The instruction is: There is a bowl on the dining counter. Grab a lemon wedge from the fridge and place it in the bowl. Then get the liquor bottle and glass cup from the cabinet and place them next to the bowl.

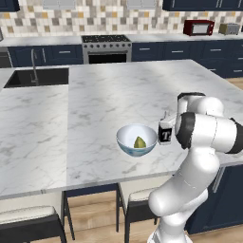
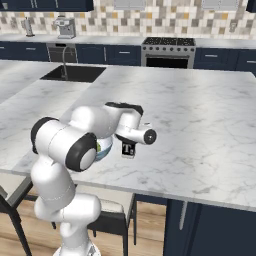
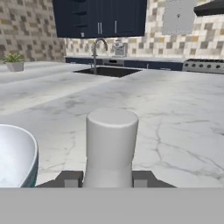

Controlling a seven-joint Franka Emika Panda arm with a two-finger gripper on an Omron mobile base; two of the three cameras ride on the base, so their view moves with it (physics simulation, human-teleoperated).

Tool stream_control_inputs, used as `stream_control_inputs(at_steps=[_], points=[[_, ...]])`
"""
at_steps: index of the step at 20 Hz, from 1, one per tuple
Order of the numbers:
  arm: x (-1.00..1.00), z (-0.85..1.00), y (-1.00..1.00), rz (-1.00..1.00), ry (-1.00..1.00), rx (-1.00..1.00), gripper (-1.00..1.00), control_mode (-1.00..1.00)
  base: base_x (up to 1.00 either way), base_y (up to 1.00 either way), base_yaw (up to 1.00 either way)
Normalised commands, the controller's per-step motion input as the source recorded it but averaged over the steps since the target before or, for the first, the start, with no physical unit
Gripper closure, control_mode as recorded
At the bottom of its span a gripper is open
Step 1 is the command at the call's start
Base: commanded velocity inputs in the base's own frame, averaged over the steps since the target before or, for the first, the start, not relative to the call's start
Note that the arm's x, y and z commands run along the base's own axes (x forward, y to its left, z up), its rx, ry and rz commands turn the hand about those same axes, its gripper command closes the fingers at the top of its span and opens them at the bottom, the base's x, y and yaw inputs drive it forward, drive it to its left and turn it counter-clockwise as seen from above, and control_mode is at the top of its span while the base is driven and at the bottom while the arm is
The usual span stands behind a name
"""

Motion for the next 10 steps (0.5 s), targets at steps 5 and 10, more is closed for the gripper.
stream_control_inputs(at_steps=[5,10], points=[[0.00,-0.21,0.00,0.01,0.00,0.00,-1.00,-1.00,0.00,0.00,0.00],[0.00,-0.05,0.00,0.01,-0.01,0.00,-1.00,-1.00,0.00,0.00,0.00]])
